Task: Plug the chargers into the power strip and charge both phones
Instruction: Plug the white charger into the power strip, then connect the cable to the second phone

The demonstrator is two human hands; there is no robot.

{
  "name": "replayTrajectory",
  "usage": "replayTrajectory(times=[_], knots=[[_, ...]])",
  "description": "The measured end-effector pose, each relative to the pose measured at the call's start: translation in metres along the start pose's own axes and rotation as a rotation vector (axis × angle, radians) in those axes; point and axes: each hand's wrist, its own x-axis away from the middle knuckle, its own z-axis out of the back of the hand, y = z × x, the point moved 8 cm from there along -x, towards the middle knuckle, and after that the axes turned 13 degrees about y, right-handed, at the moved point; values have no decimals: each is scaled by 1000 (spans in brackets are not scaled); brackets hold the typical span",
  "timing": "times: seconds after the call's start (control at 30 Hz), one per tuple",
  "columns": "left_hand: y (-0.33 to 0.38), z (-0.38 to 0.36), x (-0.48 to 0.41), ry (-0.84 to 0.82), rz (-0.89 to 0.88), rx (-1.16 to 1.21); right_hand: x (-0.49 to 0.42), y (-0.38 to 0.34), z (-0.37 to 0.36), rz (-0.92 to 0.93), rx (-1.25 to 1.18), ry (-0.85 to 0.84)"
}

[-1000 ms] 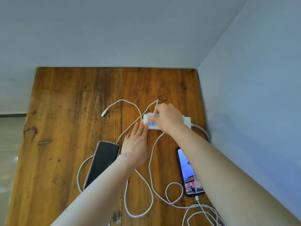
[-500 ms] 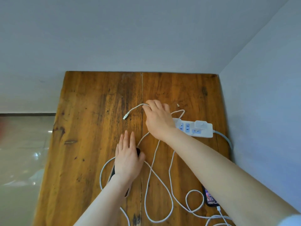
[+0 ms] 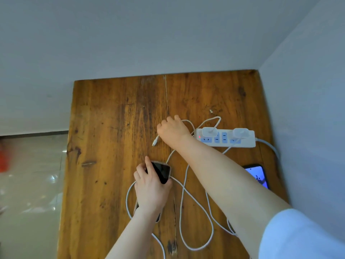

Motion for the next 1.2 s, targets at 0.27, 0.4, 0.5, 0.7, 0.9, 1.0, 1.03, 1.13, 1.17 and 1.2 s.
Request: replayTrajectory(times=[0.27, 0.4, 0.5, 0.7, 0.9, 1.0, 1.03, 1.13, 1.17, 1.2], knots=[[-17, -1, 9, -118, 81, -97, 49, 7, 46, -336, -435, 169], [-18, 2, 17, -133, 83, -81, 82, 2, 64, -397, -518, 217], [-16, 10, 27, -54, 52, 53, 109, 7, 71, -473, -623, 199], [-22, 48, 45, 40, 91, 311, 169, 19, 91, -630, -835, 120], [-31, 103, 77, 157, 364, 852, 225, 21, 144, -639, -980, 271], [-34, 112, 105, 74, 745, 1181, 262, 11, 162, -657, -1052, 291], [-30, 114, 117, 22, 827, 1270, 275, 8, 167, -664, -1088, 296], [-10, 124, 146, -109, 884, 1462, 308, -2, 181, -656, -1160, 320], [-5, 127, 154, -135, 881, 1493, 317, -4, 187, -644, -1172, 332], [0, 129, 162, -158, 882, 1511, 325, -7, 192, -631, -1186, 342]])
